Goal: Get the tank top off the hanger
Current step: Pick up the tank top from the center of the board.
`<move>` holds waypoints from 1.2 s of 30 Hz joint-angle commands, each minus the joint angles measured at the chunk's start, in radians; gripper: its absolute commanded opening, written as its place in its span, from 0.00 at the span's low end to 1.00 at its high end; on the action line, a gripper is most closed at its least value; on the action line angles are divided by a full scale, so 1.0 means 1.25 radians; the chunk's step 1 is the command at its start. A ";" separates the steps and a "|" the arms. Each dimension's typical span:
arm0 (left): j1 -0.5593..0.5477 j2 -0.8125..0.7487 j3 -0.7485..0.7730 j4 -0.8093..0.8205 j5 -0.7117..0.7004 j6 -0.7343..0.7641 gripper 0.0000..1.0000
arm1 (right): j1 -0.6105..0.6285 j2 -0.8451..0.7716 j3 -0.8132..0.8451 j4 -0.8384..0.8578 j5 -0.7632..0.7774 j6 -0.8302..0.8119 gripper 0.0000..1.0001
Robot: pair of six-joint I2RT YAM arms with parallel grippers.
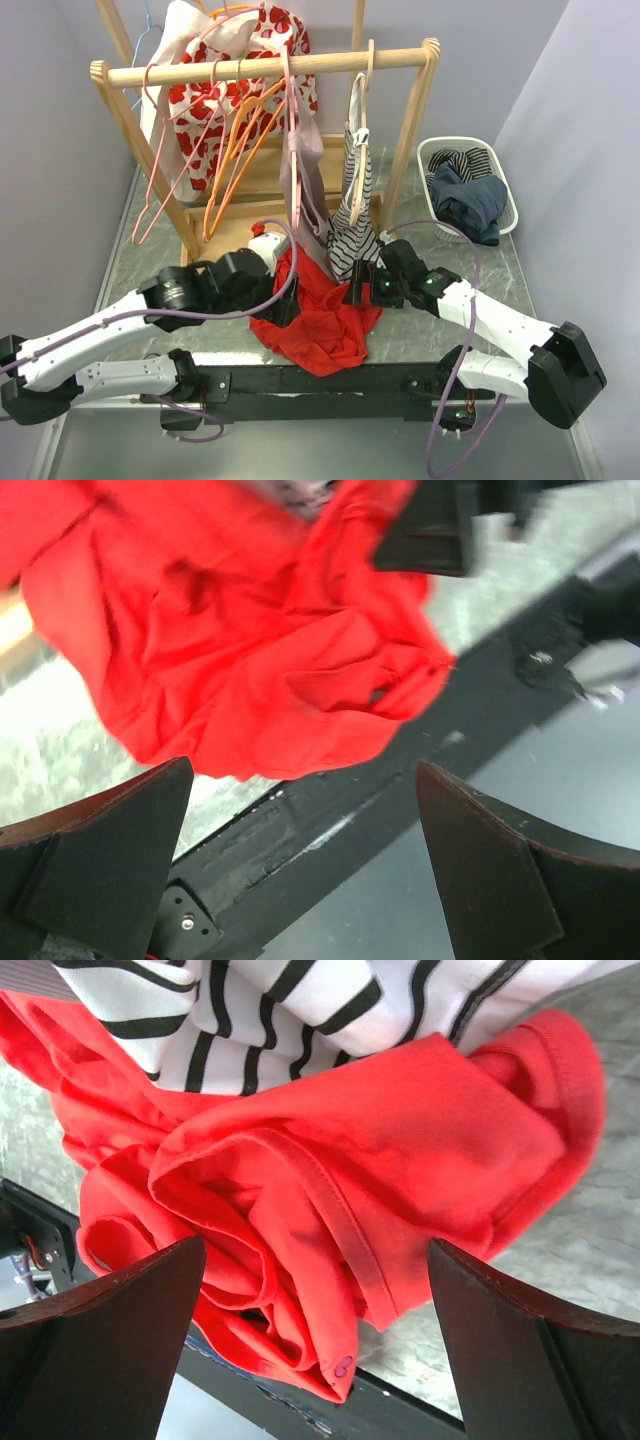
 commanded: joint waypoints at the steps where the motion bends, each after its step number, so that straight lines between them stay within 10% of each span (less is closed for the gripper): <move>1: -0.005 -0.005 -0.081 0.072 -0.091 -0.143 0.99 | 0.019 0.027 0.011 0.057 0.019 0.028 1.00; 14: -0.013 0.027 -0.315 0.220 -0.123 -0.250 1.00 | 0.037 0.188 0.011 0.122 0.103 0.055 0.96; 19: -0.010 0.030 -0.367 0.308 -0.105 -0.281 1.00 | 0.037 0.210 0.000 0.128 0.091 0.069 0.00; 32: 0.034 0.130 -0.347 0.359 -0.146 -0.191 0.99 | 0.024 -0.252 -0.033 -0.280 0.371 0.263 0.00; 36: 0.105 0.149 -0.380 0.499 -0.085 -0.156 0.99 | 0.011 -0.239 -0.052 -0.257 0.330 0.243 0.18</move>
